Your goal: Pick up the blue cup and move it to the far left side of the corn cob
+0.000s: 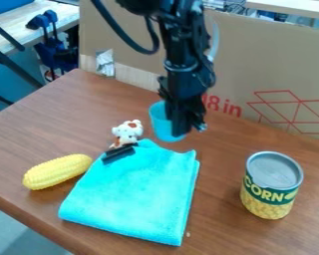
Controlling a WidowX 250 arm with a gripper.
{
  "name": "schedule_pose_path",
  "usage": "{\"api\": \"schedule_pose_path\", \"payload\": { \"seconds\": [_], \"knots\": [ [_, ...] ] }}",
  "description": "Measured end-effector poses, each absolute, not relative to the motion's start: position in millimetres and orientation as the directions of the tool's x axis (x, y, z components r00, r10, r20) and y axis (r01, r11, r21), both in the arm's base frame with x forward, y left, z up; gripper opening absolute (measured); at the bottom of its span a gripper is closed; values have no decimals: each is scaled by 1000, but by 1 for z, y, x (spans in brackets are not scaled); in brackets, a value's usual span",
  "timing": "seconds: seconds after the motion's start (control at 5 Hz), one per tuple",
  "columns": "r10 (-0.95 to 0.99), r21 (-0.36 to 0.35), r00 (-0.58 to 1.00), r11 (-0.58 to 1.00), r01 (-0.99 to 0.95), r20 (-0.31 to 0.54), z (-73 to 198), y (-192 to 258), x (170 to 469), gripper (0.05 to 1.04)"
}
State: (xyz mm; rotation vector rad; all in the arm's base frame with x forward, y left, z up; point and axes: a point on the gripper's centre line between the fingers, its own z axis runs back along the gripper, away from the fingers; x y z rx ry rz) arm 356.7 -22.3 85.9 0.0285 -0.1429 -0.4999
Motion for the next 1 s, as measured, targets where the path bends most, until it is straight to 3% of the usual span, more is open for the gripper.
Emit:
{"api": "schedule_pose_path", "payload": {
  "seconds": [0.4,0.6,1.0],
  "knots": [
    [-385,161,923,912,377,22,120,32,296,99],
    [-311,152,950,941,302,34,119,70,255,99],
    [-247,104,963,966,236,108,106,147,223,99]
  ]
}}
